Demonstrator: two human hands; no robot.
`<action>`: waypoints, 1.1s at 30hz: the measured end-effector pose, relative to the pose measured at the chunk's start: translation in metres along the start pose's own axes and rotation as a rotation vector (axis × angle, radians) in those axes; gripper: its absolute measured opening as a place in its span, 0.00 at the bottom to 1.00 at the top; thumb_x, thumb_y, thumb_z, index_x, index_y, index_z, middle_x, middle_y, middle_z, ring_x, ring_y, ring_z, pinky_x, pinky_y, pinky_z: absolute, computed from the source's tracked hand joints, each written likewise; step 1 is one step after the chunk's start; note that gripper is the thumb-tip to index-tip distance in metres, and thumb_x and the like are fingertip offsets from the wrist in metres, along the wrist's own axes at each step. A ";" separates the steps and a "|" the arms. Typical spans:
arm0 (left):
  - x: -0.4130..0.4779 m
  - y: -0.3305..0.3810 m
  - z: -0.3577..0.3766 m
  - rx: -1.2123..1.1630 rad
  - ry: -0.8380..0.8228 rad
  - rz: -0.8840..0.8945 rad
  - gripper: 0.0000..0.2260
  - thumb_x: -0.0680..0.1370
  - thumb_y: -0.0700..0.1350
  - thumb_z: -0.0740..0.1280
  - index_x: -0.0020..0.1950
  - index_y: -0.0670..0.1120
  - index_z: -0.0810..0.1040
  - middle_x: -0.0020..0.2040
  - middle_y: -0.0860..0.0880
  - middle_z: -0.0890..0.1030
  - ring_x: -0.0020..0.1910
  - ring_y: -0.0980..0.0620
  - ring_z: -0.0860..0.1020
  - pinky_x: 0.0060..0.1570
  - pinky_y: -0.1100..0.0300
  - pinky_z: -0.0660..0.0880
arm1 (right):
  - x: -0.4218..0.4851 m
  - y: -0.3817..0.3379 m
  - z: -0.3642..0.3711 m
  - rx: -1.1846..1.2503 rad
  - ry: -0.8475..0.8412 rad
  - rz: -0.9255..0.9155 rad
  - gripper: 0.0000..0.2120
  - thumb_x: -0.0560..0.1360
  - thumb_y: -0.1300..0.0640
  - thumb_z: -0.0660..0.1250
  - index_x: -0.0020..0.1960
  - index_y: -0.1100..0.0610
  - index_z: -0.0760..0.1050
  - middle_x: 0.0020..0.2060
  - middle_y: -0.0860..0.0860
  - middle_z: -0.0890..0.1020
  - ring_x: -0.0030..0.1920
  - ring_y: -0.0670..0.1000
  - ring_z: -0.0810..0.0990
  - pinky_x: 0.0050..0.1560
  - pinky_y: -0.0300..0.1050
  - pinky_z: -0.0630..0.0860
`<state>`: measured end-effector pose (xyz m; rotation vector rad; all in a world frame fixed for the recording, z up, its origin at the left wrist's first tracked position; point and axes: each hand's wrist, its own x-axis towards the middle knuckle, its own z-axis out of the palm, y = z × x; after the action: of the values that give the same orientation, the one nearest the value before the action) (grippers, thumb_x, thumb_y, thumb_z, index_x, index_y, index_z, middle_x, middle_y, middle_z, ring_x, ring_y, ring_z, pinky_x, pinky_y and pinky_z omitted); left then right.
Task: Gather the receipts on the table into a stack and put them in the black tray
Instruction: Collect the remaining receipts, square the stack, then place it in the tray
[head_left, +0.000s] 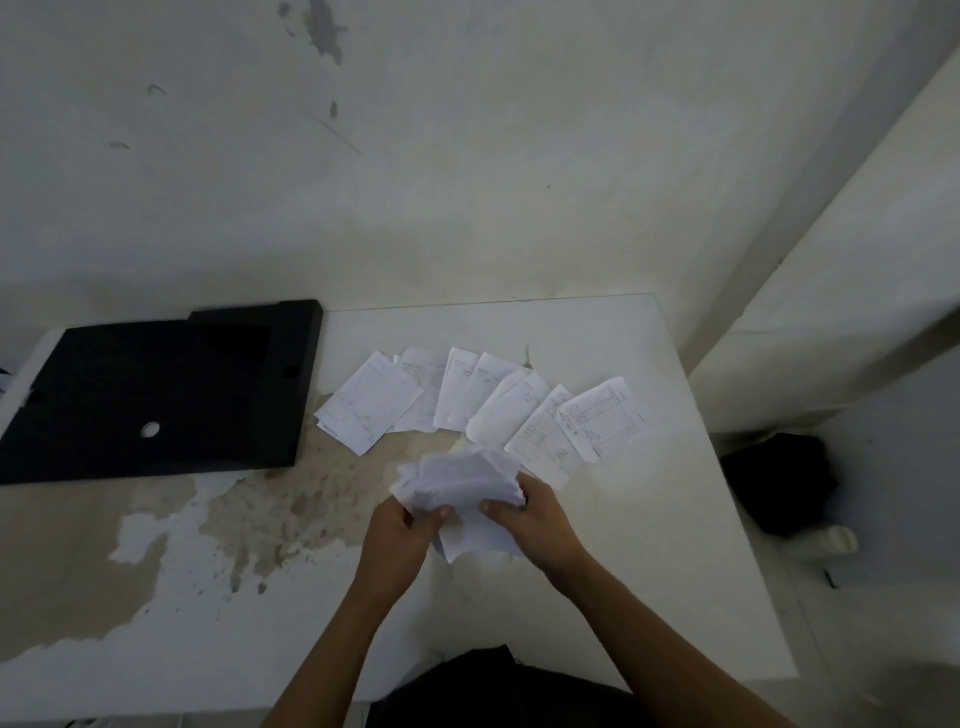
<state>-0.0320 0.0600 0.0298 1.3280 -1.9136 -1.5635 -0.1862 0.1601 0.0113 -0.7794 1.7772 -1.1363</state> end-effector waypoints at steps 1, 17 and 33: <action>-0.006 -0.008 0.002 -0.034 0.008 -0.008 0.09 0.73 0.42 0.74 0.50 0.54 0.80 0.42 0.60 0.85 0.45 0.61 0.83 0.45 0.67 0.78 | -0.009 0.006 -0.005 0.054 -0.029 0.008 0.12 0.75 0.57 0.70 0.57 0.56 0.79 0.50 0.49 0.85 0.49 0.42 0.82 0.50 0.34 0.77; -0.005 -0.012 0.014 -0.057 0.094 -0.069 0.19 0.70 0.59 0.72 0.47 0.44 0.77 0.41 0.51 0.80 0.39 0.64 0.80 0.38 0.77 0.72 | -0.015 0.018 -0.006 -0.020 0.002 -0.013 0.19 0.72 0.54 0.70 0.62 0.53 0.77 0.55 0.48 0.84 0.55 0.45 0.82 0.54 0.39 0.79; -0.011 0.009 0.064 -0.367 0.494 -0.312 0.14 0.78 0.55 0.66 0.54 0.46 0.74 0.46 0.55 0.78 0.45 0.56 0.76 0.49 0.60 0.70 | -0.008 0.000 0.035 0.121 0.315 0.189 0.19 0.75 0.41 0.68 0.54 0.57 0.77 0.48 0.51 0.83 0.49 0.51 0.82 0.52 0.43 0.77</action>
<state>-0.0774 0.1058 0.0197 1.6950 -1.1098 -1.4469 -0.1515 0.1539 0.0062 -0.3651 1.9694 -1.2765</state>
